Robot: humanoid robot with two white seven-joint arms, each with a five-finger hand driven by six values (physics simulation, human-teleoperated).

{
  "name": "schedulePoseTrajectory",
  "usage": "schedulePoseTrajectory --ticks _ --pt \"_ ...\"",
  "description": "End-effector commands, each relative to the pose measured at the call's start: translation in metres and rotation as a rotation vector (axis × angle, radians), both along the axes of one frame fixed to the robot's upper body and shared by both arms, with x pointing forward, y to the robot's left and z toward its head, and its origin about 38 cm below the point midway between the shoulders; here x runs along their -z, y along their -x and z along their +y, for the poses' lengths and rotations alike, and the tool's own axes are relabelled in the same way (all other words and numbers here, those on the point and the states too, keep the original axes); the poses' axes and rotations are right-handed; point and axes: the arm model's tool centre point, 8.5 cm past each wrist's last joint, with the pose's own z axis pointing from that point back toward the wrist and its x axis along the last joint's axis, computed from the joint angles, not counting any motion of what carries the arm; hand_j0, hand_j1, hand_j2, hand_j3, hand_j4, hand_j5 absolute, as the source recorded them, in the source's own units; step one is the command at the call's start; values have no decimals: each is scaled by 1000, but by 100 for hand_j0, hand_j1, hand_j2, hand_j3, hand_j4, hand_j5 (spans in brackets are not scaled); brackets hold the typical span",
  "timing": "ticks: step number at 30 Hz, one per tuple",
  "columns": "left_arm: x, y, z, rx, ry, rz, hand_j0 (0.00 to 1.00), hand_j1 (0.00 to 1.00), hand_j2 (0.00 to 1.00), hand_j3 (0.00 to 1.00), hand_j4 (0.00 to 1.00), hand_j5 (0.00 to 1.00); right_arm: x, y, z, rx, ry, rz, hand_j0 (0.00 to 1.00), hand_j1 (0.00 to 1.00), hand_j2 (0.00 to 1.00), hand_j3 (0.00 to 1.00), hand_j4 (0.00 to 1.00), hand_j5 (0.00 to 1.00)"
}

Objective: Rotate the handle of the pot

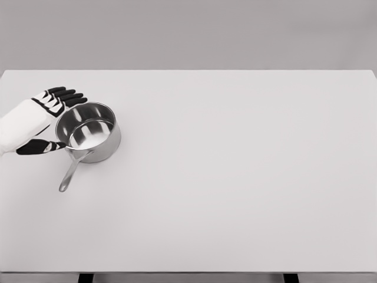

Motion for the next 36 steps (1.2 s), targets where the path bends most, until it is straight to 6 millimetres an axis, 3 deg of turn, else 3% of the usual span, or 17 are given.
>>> schedulePoseTrajectory --ticks 1,9,14,17,19,27,36 --pt "0 0 0 2 5 2 100 100 100 100 100 100 0 0 0 0 -1 1 100 100 100 100 100 100" --pt "-5 0 1 7 -4 -4 100 100 100 100 100 100 0 0 0 0 0 -1 100 100 100 100 100 100" --pt "-5 8 -28 171 -10 88 100 100 100 100 100 100 0 0 0 0 -1 1 100 100 100 100 100 100" --pt "-29 10 -35 234 25 90 100 100 100 100 100 100 0 0 0 0 -1 1 100 100 100 100 100 100" --pt "-34 10 -34 240 46 98 100 100 100 100 100 100 0 0 0 0 0 -1 100 100 100 100 100 100" --pt "1 13 -67 338 -129 139 100 100 100 100 100 100 0 0 0 0 0 -1 100 100 100 100 100 100" --pt "11 12 -73 343 -238 96 100 100 100 100 100 100 0 0 0 0 -1 1 100 100 100 100 100 100"
